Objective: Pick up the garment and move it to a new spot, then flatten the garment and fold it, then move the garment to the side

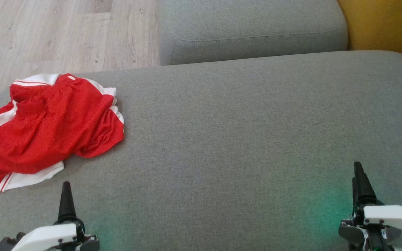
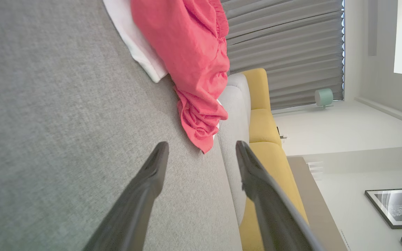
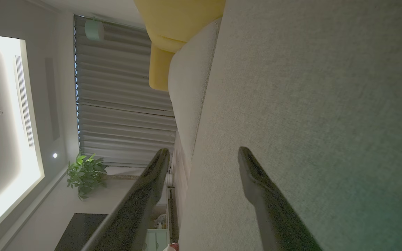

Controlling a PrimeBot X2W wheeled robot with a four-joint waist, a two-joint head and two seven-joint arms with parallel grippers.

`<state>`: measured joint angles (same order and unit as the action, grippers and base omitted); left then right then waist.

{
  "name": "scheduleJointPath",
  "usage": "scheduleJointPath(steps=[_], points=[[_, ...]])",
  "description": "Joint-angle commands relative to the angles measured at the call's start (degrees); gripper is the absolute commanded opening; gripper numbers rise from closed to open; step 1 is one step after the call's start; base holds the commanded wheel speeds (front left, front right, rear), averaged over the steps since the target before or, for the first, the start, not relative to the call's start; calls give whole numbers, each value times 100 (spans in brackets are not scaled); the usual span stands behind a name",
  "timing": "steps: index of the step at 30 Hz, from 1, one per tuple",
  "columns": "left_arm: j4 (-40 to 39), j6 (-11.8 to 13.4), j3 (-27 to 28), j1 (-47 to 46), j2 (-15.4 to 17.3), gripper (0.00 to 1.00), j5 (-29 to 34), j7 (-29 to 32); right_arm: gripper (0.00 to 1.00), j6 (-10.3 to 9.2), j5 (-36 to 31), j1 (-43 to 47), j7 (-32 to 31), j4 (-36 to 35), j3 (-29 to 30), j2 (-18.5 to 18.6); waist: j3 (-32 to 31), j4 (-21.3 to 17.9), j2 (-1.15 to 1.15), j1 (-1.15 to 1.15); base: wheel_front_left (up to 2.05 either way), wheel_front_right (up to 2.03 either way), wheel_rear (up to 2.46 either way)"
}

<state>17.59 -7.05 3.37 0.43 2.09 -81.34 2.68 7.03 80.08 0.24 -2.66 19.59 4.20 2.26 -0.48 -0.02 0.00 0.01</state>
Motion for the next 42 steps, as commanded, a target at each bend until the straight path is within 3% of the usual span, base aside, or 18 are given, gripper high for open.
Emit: scheduleJointPath(steps=[1, 12, 42], points=[[-227, -2, 0, -172, 39, 100, 134, -45, 100, 9, -126, -283, 51, -220, -44, 29, -1, 0, 0, -1, 0, 0, 0], [-538, 100, -134, -118, 44, 100, 1265, -248, 100, 13, -1191, -271, 253, -350, -229, 33, -38, 6, 0, -1, 0, 0, 0], [-903, 267, -443, -8, 69, 100, 3634, -740, 100, 24, -3424, -302, 743, -534, -870, 43, -137, 58, 0, -1, 0, 0, 0]])
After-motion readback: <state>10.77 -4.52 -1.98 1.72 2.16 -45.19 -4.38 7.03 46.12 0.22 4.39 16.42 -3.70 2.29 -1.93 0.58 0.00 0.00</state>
